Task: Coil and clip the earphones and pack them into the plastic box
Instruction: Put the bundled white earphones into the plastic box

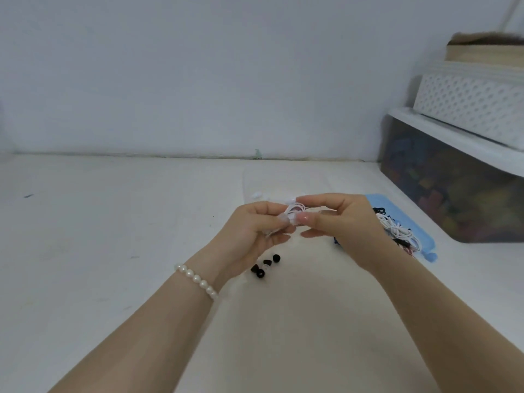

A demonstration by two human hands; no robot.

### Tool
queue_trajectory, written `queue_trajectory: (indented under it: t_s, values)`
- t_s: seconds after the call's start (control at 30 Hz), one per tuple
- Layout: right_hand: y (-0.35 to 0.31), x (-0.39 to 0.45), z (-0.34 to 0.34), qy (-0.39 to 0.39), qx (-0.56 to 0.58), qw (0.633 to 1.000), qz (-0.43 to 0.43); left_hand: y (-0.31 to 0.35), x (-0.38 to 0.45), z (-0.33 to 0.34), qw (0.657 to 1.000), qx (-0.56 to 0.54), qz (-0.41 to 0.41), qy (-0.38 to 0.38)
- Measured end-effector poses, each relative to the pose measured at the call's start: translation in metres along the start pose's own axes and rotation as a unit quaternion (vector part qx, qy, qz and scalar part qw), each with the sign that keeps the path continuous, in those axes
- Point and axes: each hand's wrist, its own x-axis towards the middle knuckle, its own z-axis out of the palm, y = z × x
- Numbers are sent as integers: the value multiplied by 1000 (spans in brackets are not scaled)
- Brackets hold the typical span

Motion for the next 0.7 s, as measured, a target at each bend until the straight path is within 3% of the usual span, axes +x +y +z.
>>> queue_trajectory:
  t_s: [0.17, 0.27, 0.4, 0.6, 0.7]
  values:
    - [-17, 16, -2, 53, 40, 997, -27, 13, -2, -8, 996, -84, 16, -38]
    - [-29, 46, -5, 106, 52, 992, -53, 20, 0, -21, 995, -67, 51, 53]
    - [-21, 83, 1, 171, -85, 980, -58, 18, 4, -37, 981, 81, 73, 163]
    - [6, 100, 23, 62, -199, 977, 47, 11, 5, -42, 952, 260, 47, 152]
    - [5, 106, 26, 12, -287, 957, 30, 8, 6, -40, 946, 293, 37, 136]
